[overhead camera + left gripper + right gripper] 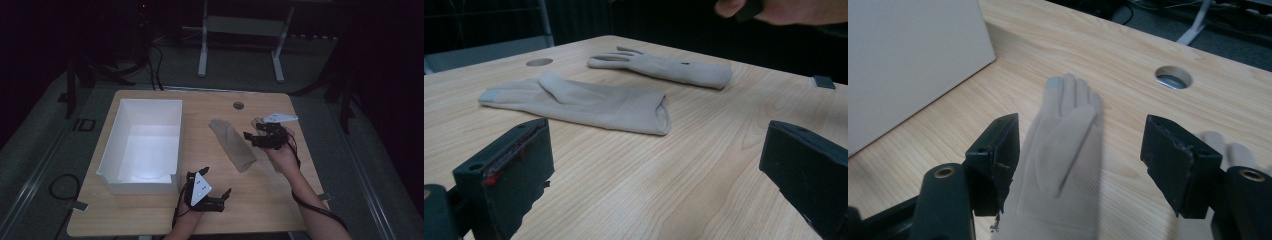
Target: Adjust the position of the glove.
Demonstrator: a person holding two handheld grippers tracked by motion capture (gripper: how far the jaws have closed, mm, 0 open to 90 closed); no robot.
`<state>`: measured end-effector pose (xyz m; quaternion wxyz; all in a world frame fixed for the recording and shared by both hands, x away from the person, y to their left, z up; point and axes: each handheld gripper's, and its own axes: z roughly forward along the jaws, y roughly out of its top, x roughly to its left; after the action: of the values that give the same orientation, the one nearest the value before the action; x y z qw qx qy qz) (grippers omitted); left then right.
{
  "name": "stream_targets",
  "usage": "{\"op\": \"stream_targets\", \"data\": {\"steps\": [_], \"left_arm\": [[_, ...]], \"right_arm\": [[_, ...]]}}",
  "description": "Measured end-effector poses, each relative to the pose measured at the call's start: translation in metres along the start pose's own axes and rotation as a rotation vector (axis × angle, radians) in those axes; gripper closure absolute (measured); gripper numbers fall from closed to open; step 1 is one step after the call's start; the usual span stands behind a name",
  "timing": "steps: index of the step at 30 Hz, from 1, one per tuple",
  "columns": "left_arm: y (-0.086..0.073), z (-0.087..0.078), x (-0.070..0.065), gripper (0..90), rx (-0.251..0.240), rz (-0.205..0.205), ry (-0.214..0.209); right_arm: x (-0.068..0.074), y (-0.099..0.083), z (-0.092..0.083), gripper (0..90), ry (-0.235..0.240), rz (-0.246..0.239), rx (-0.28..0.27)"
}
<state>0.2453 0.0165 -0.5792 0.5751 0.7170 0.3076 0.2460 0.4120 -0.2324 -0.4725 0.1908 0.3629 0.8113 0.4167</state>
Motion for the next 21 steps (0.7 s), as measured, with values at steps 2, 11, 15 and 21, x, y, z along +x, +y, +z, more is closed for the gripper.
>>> {"op": "stream_targets", "data": {"steps": [2, 11, 15, 21], "left_arm": [[0.0, 0.0, 0.001, 1.3, 0.001, -0.002, -0.005], [0.0, 0.0, -0.001, 1.3, 0.002, 0.006, -0.001], [0.0, 0.0, -0.001, 1.3, 0.003, 0.009, -0.002], [0.0, 0.0, -0.001, 1.2, 0.001, 0.006, -0.005]], "right_arm": [[0.001, 0.0, 0.007, 34.3, 0.002, -0.001, 0.014], [-0.003, -0.01, 0.041, 46.2, 0.008, 0.01, 0.066], [-0.002, -0.016, 0.054, 52.1, 0.011, -0.003, 0.09], [-0.001, -0.02, 0.071, 54.2, 0.01, 0.0, 0.111]]}}
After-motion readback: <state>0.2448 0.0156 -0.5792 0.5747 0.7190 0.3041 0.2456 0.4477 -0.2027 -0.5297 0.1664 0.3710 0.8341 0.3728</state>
